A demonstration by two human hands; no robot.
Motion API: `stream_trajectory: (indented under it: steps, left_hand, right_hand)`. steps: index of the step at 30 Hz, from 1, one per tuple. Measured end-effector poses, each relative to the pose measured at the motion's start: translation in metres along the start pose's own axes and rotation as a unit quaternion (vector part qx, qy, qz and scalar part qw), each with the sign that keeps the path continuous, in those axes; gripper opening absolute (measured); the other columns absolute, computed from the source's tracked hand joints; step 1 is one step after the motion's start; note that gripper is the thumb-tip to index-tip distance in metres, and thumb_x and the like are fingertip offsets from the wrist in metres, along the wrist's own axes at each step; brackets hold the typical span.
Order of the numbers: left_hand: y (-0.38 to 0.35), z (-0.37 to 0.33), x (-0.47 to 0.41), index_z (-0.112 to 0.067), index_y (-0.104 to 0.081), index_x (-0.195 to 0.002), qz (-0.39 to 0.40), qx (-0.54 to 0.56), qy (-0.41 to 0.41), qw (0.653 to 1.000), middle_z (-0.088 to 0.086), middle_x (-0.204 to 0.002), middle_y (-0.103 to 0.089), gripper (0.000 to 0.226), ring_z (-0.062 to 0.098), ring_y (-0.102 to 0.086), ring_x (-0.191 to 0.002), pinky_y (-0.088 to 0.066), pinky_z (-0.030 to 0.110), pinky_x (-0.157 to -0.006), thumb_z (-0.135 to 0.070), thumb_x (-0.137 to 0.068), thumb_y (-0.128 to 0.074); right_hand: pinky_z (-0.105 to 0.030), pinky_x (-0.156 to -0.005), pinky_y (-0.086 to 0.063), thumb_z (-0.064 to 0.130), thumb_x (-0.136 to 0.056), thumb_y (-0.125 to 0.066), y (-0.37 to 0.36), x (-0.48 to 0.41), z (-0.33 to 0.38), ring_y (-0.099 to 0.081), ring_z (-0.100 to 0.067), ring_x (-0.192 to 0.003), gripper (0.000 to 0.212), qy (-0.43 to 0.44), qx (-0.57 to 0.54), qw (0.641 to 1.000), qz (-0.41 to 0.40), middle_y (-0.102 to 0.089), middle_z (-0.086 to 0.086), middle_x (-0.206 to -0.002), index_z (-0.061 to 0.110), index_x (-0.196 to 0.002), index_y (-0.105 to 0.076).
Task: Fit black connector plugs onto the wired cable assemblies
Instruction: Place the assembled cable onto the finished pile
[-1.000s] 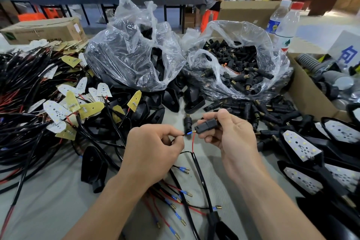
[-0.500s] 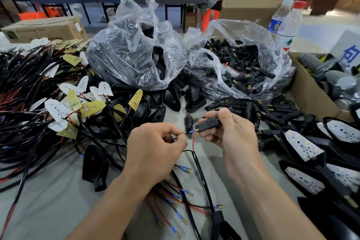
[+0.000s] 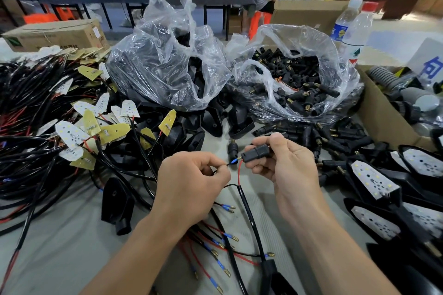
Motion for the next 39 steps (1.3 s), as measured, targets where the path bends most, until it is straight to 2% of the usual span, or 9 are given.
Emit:
stream_trajectory:
  steps: [5, 8, 14, 22, 26, 31, 39]
  left_hand:
    - [-0.0012, -0.0032, 0.0019, -0.044, -0.072, -0.08, -0.002, -0.033, -0.014, 0.999, -0.013, -0.048, -0.058, 0.018, 0.004, -0.049, -0.042, -0.042, 0.013, -0.05, -0.027, -0.076, -0.072]
    - [-0.0016, -0.0047, 0.0035, -0.04, -0.073, -0.076, -0.004, -0.039, -0.017, 0.999, -0.014, -0.048, -0.058, 0.009, 0.005, -0.049, -0.043, -0.042, 0.018, -0.05, -0.033, -0.073, -0.067]
    - [-0.0013, -0.0072, 0.0035, -0.043, -0.073, -0.078, -0.008, 0.0, -0.038, 0.999, -0.011, -0.046, -0.056, 0.013, 0.002, -0.045, -0.038, -0.036, 0.009, -0.045, -0.032, -0.073, -0.068]
    - [0.0002, -0.0036, 0.0029, -0.038, -0.074, -0.069, -0.017, 0.047, -0.035, 0.998, -0.008, -0.044, -0.053, 0.008, 0.001, -0.04, -0.04, -0.035, 0.013, -0.043, -0.036, -0.071, -0.066]
    - [0.001, -0.0028, 0.0024, -0.039, -0.074, -0.069, -0.02, 0.045, -0.031, 0.998, -0.009, -0.043, -0.052, 0.009, 0.001, -0.04, -0.038, -0.033, 0.011, -0.043, -0.035, -0.071, -0.067]
    - [0.0022, -0.0002, 0.0008, -0.04, -0.074, -0.071, -0.023, 0.031, -0.023, 0.999, -0.01, -0.043, -0.053, 0.012, 0.002, -0.041, -0.038, -0.033, 0.009, -0.044, -0.03, -0.072, -0.068]
    - [-0.005, -0.0025, 0.0024, -0.033, -0.075, -0.065, 0.004, 0.05, -0.012, 0.999, -0.007, -0.043, -0.054, 0.011, 0.002, -0.041, -0.039, -0.036, 0.014, -0.044, -0.028, -0.072, -0.068]
  right_hand:
    - [-0.024, -0.051, -0.054, 0.023, -0.11, -0.044, -0.0003, 0.0006, -0.0019, -0.067, -0.019, -0.054, 0.04, -0.007, -0.015, 1.0, -0.001, -0.076, -0.019, -0.081, 0.001, -0.089, -0.07]
    - [-0.024, -0.051, -0.054, 0.022, -0.11, -0.044, -0.0001, 0.0004, 0.0012, -0.067, -0.019, -0.053, 0.04, 0.007, -0.005, 1.0, -0.002, -0.075, -0.019, -0.08, 0.0, -0.089, -0.07]
    - [-0.024, -0.05, -0.053, 0.02, -0.11, -0.044, 0.003, -0.0007, 0.0028, -0.067, -0.02, -0.054, 0.039, 0.026, 0.028, 0.999, -0.011, -0.074, -0.019, -0.076, 0.0, -0.089, -0.071]
    - [-0.024, -0.045, -0.048, 0.018, -0.109, -0.044, 0.0052, -0.0007, 0.0044, -0.066, -0.022, -0.053, 0.04, 0.048, 0.065, 0.996, -0.024, -0.072, -0.017, -0.066, 0.001, -0.084, -0.071]
    - [-0.024, -0.043, -0.043, 0.016, -0.11, -0.043, 0.0028, -0.0002, 0.0017, -0.062, -0.02, -0.049, 0.04, 0.028, 0.036, 0.999, -0.019, -0.07, -0.019, -0.064, -0.001, -0.085, -0.069]
    - [-0.024, -0.046, -0.044, 0.02, -0.11, -0.042, 0.0071, -0.0006, -0.0015, -0.063, -0.018, -0.05, 0.04, -0.001, 0.008, 1.0, -0.03, -0.069, -0.016, -0.064, -0.001, -0.088, -0.069]
    - [-0.022, -0.044, -0.043, 0.021, -0.11, -0.043, 0.0061, -0.0018, -0.0033, -0.061, -0.018, -0.049, 0.04, -0.014, 0.023, 1.0, -0.014, -0.069, -0.016, -0.064, 0.001, -0.088, -0.07]
Point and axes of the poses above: each hand's wrist, its own x-axis away from the middle knuckle, its own y-axis out of the back of the hand, z = x × y, the point moved 10 cm from there along -x, towards the middle knuckle
